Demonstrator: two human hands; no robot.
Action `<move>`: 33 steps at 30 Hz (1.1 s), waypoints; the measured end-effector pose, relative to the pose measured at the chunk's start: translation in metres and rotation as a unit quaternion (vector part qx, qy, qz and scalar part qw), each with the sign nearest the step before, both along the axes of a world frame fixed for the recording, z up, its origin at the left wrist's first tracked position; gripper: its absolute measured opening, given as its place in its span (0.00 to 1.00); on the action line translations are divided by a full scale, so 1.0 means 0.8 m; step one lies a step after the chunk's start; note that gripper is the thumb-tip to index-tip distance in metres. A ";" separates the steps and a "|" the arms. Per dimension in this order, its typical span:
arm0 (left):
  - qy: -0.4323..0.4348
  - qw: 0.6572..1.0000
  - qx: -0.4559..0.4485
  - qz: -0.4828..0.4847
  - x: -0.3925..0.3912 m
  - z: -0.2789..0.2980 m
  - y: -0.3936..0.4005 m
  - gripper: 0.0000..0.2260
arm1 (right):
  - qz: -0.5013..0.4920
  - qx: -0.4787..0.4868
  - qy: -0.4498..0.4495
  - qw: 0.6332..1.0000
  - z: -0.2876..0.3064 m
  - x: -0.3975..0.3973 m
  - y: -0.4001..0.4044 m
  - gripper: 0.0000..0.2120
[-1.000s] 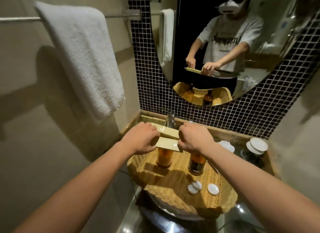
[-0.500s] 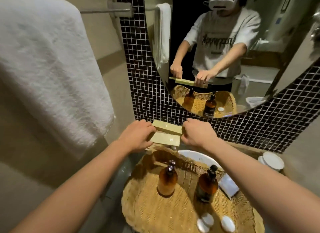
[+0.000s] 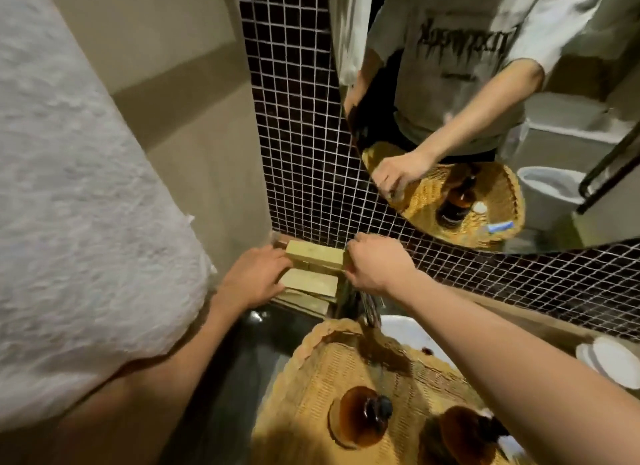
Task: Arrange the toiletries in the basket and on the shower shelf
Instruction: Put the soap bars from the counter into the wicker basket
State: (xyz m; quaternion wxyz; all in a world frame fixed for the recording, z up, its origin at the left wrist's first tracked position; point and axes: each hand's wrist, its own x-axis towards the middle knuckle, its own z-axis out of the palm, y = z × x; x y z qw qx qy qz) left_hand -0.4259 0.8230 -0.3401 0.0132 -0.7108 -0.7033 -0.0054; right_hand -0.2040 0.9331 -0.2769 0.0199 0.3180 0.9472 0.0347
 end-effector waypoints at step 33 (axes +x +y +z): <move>-0.075 0.988 -0.129 0.034 -0.032 -0.133 0.057 0.21 | 0.023 -0.085 -0.147 0.985 -0.110 -0.107 0.047 0.07</move>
